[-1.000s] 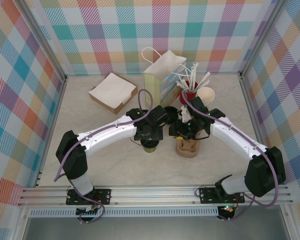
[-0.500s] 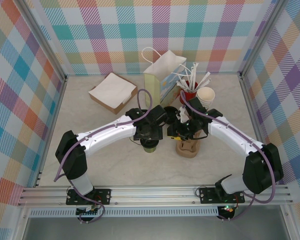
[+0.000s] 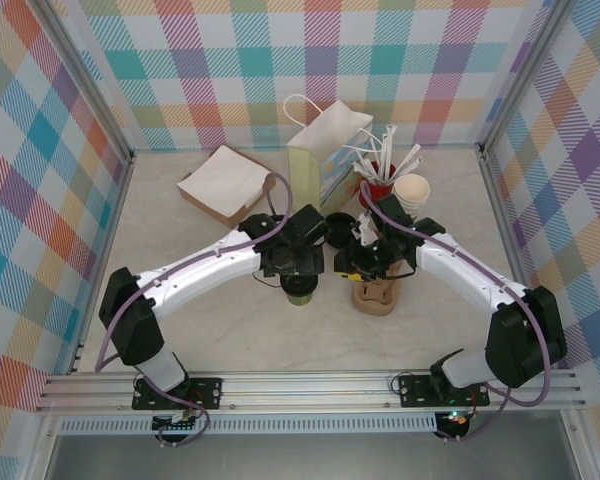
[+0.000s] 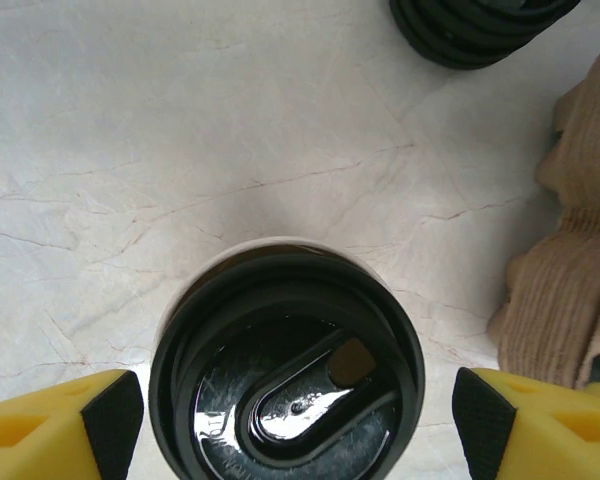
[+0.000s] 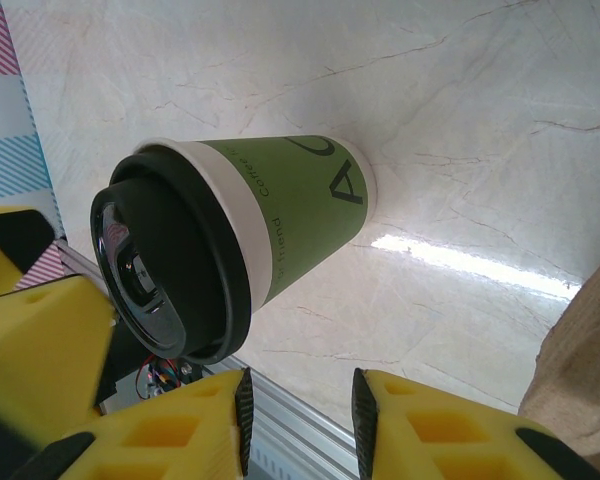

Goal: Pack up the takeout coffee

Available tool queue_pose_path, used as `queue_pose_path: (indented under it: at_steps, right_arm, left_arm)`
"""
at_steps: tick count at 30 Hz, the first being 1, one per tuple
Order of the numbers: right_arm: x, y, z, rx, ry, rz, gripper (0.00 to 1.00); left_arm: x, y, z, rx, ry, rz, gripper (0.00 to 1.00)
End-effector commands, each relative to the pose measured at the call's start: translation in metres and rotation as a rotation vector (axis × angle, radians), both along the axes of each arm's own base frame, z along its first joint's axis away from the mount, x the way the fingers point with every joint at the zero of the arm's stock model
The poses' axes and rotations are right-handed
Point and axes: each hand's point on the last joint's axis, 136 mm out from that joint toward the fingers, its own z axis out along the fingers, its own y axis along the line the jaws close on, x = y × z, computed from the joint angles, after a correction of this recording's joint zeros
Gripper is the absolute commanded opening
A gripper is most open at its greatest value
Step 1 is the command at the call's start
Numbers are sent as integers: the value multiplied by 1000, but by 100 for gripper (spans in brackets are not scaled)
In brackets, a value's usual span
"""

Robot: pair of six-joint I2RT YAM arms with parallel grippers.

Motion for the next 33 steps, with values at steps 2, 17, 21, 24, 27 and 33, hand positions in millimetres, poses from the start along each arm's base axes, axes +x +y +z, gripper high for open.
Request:
queue_pose_path:
  at_steps: [2, 17, 21, 24, 27, 33]
  right_arm:
    - [-3, 6, 7, 20, -16, 32, 36]
    - [-11, 39, 4, -27, -9, 137, 46]
    - [-12, 45, 2, -26, -3, 155, 47]
    - [-12, 49, 1, -22, 3, 163, 47]
    - [-12, 53, 0, -20, 6, 171, 47]
    - [-13, 58, -4, -30, 16, 183, 47]
  left_arm:
    - [-2, 21, 18, -18, -33, 32, 83]
    - [-18, 48, -9, -230, 61, 105, 80]
    - [-16, 49, -14, -223, 71, 107, 80]
    - [-15, 48, -19, -214, 81, 106, 80]
    - [-14, 50, -23, -194, 86, 110, 80]
    - [-14, 56, -32, -151, 95, 124, 79]
